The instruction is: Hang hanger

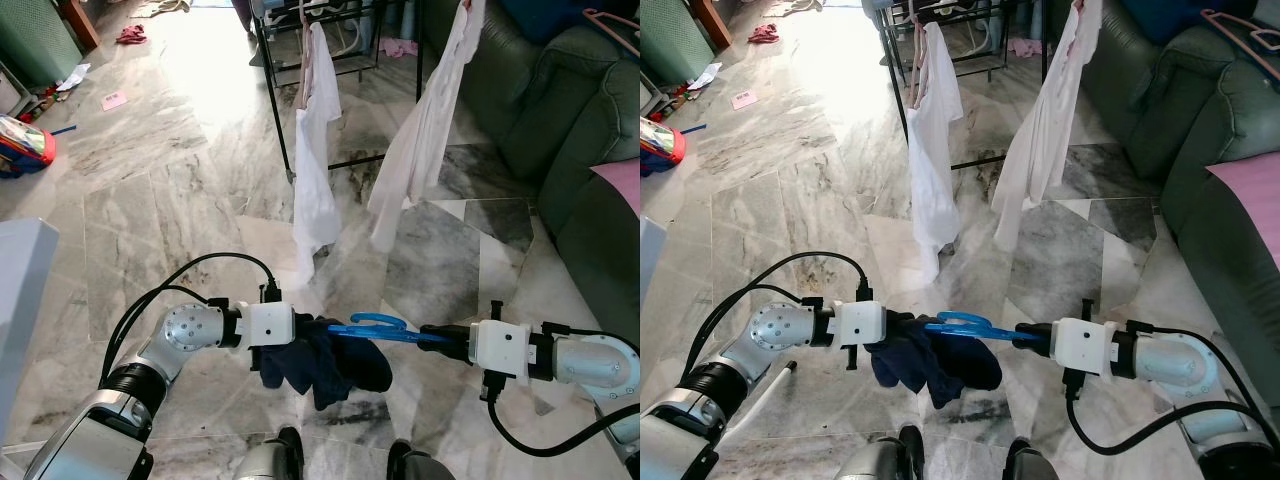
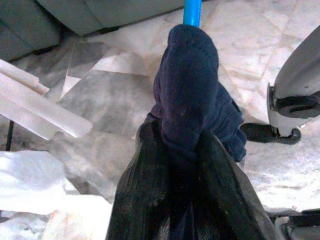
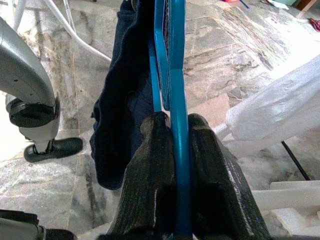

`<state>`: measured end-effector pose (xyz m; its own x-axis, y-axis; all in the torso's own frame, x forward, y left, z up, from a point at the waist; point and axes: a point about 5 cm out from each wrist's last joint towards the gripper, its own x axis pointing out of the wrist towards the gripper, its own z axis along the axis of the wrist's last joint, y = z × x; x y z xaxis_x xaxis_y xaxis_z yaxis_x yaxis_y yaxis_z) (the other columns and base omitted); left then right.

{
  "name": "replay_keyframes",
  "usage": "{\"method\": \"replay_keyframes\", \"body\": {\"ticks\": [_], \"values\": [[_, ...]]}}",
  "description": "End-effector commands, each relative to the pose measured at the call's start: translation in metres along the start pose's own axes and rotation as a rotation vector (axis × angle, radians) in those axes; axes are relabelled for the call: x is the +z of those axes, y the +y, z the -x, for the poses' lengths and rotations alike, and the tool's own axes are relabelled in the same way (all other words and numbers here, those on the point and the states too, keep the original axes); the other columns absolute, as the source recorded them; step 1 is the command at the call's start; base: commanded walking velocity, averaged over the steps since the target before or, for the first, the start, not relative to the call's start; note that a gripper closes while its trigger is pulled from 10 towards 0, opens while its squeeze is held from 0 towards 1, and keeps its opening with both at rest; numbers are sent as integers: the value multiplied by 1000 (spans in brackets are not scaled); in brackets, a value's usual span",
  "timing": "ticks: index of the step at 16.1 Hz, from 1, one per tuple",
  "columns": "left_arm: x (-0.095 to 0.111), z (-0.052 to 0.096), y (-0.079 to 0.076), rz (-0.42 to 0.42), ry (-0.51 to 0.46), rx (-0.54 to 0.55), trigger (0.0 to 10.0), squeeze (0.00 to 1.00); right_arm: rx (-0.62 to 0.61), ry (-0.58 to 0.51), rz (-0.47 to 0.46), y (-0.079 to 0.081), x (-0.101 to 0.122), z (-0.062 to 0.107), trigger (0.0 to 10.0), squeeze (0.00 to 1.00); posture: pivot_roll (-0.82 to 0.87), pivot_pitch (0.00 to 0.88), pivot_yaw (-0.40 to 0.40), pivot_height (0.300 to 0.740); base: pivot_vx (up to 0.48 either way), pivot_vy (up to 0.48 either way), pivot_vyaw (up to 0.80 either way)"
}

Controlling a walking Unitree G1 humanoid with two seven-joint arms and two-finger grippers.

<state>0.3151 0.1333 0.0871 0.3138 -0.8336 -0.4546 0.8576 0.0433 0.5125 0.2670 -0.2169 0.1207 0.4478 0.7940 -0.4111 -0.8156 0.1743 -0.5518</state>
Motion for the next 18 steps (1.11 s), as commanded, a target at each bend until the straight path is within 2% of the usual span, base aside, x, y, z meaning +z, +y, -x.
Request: {"method": "replay_keyframes", "body": {"ticks": [1,6,11,15,16,18], "values": [[-5,-2,-11,29,11,-46,0,0,-17,-66,26,-3,9,-7,10000,0,8,238,136,740,0,0,0],[-3,-2,-7,27,9,-33,0,0,-17,-65,25,-4,9,-9,10000,0,10,230,130,740,0,0,0],[5,-4,2,-18,-30,47,0,0,-18,-66,48,-3,10,-19,10000,0,19,231,141,740,0,0,0],[12,-2,17,-98,-42,184,0,0,-166,-43,169,-29,15,-17,10000,0,21,243,160,740,0,0,0],[14,-2,22,-113,-29,218,0,0,-230,-36,217,-40,18,-15,10000,0,19,245,165,740,0,0,0],[14,-3,27,-138,-9,262,0,0,-278,-28,266,-48,20,-13,10000,0,17,248,171,740,0,0,0]]}}
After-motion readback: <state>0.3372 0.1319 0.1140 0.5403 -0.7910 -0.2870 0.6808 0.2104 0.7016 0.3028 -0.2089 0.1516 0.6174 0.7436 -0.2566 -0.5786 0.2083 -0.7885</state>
